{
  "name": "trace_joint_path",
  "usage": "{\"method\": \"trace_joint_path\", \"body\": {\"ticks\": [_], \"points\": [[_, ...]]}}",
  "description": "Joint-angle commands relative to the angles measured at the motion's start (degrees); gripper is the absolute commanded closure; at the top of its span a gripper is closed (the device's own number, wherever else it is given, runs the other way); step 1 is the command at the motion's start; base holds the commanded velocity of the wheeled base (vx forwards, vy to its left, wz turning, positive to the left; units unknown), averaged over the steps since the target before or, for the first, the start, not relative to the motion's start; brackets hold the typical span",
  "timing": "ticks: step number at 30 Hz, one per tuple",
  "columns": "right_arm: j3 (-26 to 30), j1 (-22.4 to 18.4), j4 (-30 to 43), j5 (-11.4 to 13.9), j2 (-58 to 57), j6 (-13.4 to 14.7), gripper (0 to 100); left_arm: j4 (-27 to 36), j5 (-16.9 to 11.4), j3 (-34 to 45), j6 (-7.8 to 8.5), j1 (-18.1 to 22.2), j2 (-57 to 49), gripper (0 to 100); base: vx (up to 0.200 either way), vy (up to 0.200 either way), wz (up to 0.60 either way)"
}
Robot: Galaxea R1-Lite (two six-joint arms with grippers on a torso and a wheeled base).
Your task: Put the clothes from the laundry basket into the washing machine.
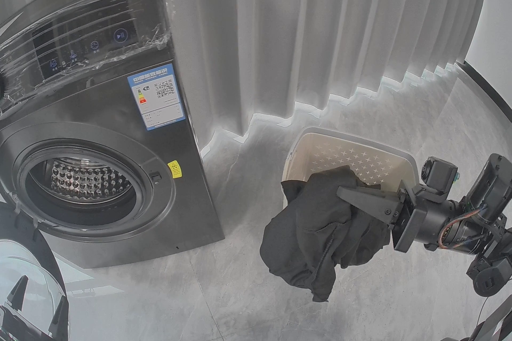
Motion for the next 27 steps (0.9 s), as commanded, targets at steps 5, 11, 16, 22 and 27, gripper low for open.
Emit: {"method": "trace_joint_path", "body": {"ticks": [5, 11, 16, 22, 27], "points": [[0.59, 0.44, -0.74, 0.54, 1.28, -0.7, 100, 0.01, 0.0, 0.92, -0.06, -0.01, -0.84, 0, 0.0, 0.0, 0.0], [1.38, 2.63, -1.44, 0.62, 1.11, -0.96, 100, -0.07, 0.0, 0.92, -0.24, -0.01, -0.84, 0, -0.033, 0.0, 0.0], [1.38, 2.46, -2.32, 0.62, 1.37, -0.52, 100, -0.07, 0.0, 0.92, -0.15, -0.01, -0.84, 0, -0.2, 0.0, 0.0], [0.68, 2.11, -1.88, 0.27, 1.46, -0.43, 100, -0.07, 0.0, 0.92, -0.15, -0.01, -0.84, 0, -0.1, 0.0, 0.0], [-0.82, 0.52, -2.5, 0.54, 2.51, -0.52, 100, -0.07, 0.0, 0.92, -0.15, -0.01, -0.84, 0, 0.0, 0.0, 0.12]]}}
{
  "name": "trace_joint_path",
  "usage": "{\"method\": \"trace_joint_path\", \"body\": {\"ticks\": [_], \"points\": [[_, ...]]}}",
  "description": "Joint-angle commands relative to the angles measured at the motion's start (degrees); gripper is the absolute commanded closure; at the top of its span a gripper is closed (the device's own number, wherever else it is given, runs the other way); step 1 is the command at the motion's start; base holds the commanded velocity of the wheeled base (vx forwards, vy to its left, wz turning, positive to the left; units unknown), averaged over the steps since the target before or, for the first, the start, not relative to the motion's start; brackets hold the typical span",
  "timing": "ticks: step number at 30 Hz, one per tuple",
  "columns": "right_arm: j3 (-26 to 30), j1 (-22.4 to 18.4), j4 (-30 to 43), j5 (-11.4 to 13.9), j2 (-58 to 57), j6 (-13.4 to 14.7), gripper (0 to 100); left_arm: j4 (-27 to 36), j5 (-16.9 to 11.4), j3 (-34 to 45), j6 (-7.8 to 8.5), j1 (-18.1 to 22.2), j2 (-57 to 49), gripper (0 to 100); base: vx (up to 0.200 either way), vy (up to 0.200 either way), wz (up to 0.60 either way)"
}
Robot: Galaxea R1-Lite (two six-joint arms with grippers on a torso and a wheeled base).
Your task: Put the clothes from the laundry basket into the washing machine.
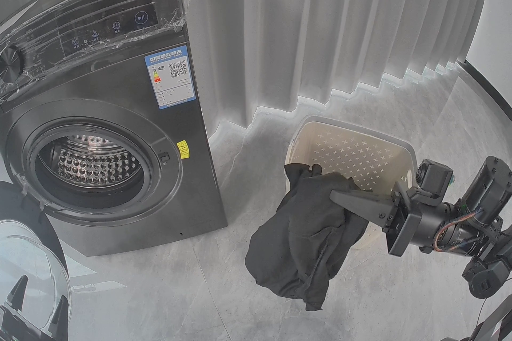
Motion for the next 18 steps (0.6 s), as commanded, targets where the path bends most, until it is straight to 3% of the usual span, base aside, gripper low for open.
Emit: {"method": "trace_joint_path", "body": {"ticks": [1, 8, 18], "points": [[-1.25, -0.94, -0.57, 0.21, 0.92, -0.32, 100, 0.0, 0.0, 0.92, -0.01, 0.01, -0.84, 0, 0.0, 0.0, 0.6], [-0.99, -0.77, -1.71, 0.3, 1.01, 0.03, 100, 0.0, 0.0, 0.92, 0.07, 0.01, -0.84, 0, 0.0, 0.0, 0.6], [-0.99, -0.94, -1.88, 0.3, 1.63, -0.15, 100, 0.0, 0.09, 0.92, 0.07, 0.01, -0.84, 0, 0.0, 0.0, 0.0]]}}
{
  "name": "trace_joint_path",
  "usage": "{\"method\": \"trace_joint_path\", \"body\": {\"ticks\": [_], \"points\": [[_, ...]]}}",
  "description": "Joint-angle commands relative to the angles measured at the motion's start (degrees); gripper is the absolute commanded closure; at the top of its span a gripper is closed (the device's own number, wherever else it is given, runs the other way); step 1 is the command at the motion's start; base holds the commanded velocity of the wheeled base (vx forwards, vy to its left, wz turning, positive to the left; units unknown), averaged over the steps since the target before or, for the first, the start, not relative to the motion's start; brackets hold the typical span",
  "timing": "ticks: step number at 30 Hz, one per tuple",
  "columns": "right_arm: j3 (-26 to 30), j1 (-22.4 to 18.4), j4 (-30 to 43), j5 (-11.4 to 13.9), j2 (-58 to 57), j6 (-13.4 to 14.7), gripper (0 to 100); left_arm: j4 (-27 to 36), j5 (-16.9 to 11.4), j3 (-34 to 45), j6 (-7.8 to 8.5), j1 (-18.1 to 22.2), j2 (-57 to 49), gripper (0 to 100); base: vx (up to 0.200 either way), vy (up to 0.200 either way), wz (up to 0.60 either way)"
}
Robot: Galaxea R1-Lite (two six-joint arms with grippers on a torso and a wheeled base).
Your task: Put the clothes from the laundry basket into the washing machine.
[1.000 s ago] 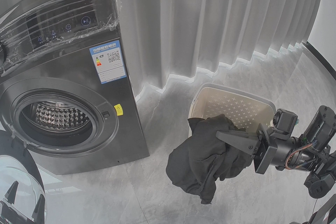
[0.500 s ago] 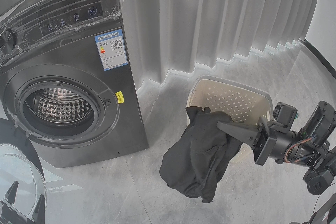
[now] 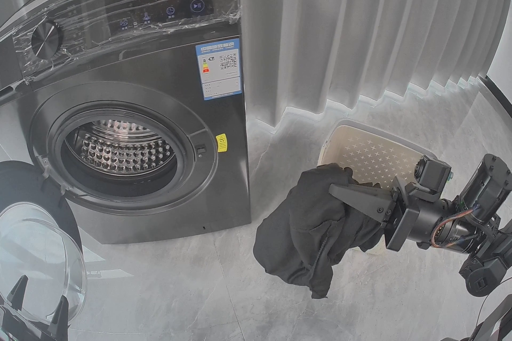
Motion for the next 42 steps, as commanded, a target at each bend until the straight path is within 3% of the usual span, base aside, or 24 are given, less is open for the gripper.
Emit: {"method": "trace_joint_path", "body": {"ticks": [1, 8, 17, 29, 35, 42], "points": [[0.01, 0.04, -0.03, 0.0, 0.16, 0.04, 100, 0.0, 0.0, 0.92, -0.01, 0.01, -0.84, 0, 0.0, 0.0, 0.0], [0.01, 0.39, -0.03, -0.08, 0.34, 0.04, 100, 0.0, 0.0, 0.92, 0.08, 0.01, -0.84, 0, 0.0, 0.0, 0.0], [0.19, 0.48, -0.03, 0.0, 0.51, 0.12, 100, 0.09, -0.08, 0.92, 0.08, 0.01, -0.84, 0, 0.0, 0.0, 0.6], [0.89, 1.18, -0.03, -0.08, 0.43, 0.21, 100, 0.09, -0.08, 0.92, 0.08, 0.01, -0.84, 0, 0.0, 0.0, 0.0], [0.8, 1.09, -0.12, -0.08, 0.43, 0.3, 100, 0.09, -0.08, 0.92, 0.16, 0.01, -0.84, 0, 0.0, 0.0, 0.6], [0.89, 1.18, -0.12, -0.08, 0.43, 0.21, 100, 0.09, -0.08, 0.92, 0.16, 0.01, -0.84, 0, 0.0, 0.0, 0.0]]}}
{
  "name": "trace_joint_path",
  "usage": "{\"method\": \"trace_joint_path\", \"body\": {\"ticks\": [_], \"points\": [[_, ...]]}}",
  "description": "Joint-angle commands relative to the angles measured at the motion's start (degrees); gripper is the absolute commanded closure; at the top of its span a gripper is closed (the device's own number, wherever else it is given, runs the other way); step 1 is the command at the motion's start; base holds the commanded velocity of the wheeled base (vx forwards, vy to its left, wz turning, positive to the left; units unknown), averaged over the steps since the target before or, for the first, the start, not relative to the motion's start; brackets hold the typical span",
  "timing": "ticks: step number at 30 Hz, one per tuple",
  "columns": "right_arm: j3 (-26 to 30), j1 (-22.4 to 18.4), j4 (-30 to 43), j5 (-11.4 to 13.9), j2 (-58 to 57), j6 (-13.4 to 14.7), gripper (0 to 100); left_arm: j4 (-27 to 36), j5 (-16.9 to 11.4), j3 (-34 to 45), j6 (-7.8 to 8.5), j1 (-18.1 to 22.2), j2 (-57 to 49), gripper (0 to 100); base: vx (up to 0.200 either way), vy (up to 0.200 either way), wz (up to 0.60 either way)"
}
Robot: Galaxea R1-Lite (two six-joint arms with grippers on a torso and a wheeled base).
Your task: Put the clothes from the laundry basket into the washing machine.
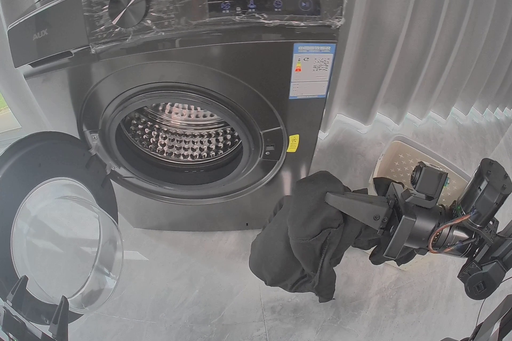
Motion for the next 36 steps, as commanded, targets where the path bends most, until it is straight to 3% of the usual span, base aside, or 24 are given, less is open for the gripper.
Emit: {"method": "trace_joint_path", "body": {"ticks": [1, 14, 23, 30, 36], "points": [[0.09, 0.02, -0.03, 0.02, -0.06, -0.01, 100, -0.01, 0.05, 0.92, 0.01, 0.04, -0.84, 0, 0.0, 0.0, 0.0], [0.44, 0.11, -0.03, 0.11, 0.2, -0.36, 100, -0.01, -0.03, 0.92, -0.08, 0.04, -0.84, 0, 0.0, 0.0, 0.0], [0.52, 0.2, -0.12, 0.11, 0.2, -0.62, 100, -0.01, 0.05, 0.92, -0.08, 0.04, -0.84, 0, 0.0, 0.0, 0.6], [0.52, 0.2, -0.03, 0.11, 0.2, -0.62, 100, -0.01, -0.03, 0.92, -0.17, 0.04, -0.84, 0, 0.0, 0.0, 0.0], [1.76, 0.11, -0.12, -1.21, 0.11, -2.47, 100, -0.01, 0.05, 0.92, 0.01, 0.04, -0.84, 0, 0.0, 0.0, 0.0]]}}
